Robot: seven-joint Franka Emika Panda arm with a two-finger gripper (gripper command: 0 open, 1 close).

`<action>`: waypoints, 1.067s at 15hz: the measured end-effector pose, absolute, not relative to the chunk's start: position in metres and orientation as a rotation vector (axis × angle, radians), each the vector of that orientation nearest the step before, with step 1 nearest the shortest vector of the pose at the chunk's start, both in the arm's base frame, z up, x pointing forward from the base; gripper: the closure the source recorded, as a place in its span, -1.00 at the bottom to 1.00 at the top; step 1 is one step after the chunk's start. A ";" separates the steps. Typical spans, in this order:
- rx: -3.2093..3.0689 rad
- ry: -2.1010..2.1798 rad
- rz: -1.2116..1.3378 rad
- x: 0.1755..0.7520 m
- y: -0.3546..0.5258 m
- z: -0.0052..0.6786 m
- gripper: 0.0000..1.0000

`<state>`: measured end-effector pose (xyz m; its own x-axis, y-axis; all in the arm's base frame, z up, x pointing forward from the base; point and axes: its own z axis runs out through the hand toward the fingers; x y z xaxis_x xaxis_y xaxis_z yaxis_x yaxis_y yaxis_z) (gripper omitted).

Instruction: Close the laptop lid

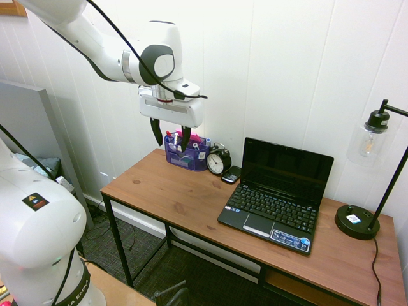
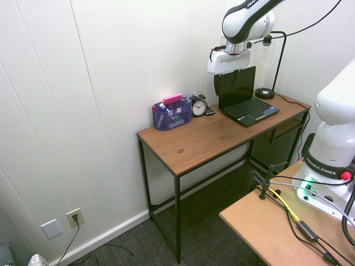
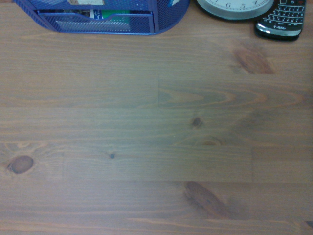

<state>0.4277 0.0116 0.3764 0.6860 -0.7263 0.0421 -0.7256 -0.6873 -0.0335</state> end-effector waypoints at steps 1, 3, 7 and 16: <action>-2.872 1.239 -0.076 0.427 0.012 0.376 -1.00; -2.862 1.265 -0.091 0.430 0.011 0.380 -1.00; -2.823 1.337 -0.207 0.453 -0.011 0.410 -1.00; -2.676 1.524 -0.414 0.564 -0.110 0.422 -1.00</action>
<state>0.5642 -0.1095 0.4223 0.4833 -0.8492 0.2127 -0.8401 -0.5183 -0.1603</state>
